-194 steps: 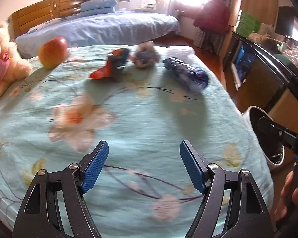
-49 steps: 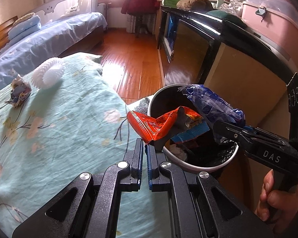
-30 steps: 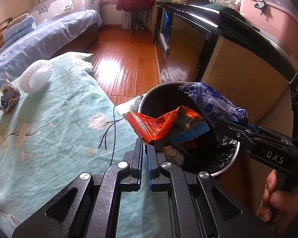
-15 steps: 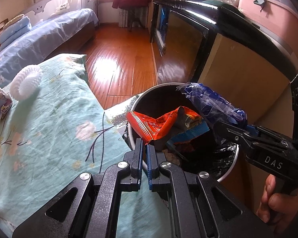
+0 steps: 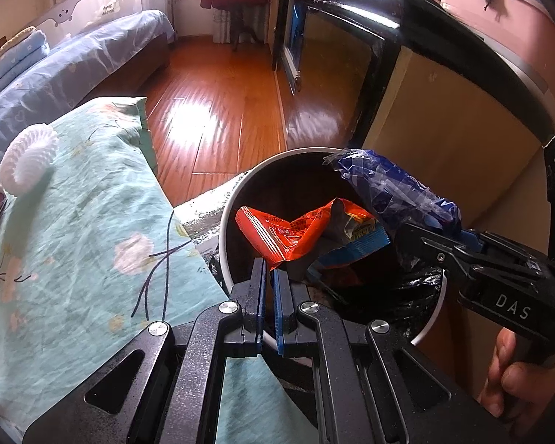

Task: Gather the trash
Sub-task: 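Carry the red chip bag and blue snack bag over the bin, then open both tools to drop the two bags into the bin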

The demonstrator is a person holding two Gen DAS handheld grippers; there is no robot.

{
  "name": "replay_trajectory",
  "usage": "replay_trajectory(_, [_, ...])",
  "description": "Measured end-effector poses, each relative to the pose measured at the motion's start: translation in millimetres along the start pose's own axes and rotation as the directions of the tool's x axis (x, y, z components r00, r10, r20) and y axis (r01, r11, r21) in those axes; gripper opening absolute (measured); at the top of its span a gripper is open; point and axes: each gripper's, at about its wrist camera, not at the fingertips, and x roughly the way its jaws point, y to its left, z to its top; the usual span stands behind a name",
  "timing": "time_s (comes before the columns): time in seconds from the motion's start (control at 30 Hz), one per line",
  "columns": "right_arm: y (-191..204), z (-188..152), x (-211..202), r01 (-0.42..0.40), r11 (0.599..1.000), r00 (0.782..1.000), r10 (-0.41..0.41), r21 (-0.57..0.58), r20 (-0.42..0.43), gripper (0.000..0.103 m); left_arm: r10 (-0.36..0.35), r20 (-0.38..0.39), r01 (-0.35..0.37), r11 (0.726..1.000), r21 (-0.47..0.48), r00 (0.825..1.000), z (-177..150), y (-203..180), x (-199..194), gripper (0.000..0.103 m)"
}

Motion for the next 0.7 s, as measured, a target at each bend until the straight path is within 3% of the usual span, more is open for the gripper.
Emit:
replay_trajectory(0.33, [-1.9, 2.0, 3.2, 0.006, 1.000, 1.000, -0.006, 0.008, -0.012, 0.049, 0.000, -0.004, 0.000, 1.000, -0.007, 1.000, 1.6, 1.5, 3.3, 0.006])
replay_trajectory(0.5, [-7.6, 3.0, 0.9, -0.010, 0.999, 1.000, 0.011, 0.043, -0.012, 0.057, 0.007, 0.011, -0.007, 1.000, -0.017, 1.000, -0.4, 4.4, -2.8, 0.044])
replay_trajectory(0.7, [-2.6, 2.0, -3.4, -0.029, 0.999, 1.000, 0.029, 0.044, -0.005, 0.066, 0.030, 0.054, -0.028, 0.998, -0.048, 0.998, -13.6, 16.3, -22.4, 0.050])
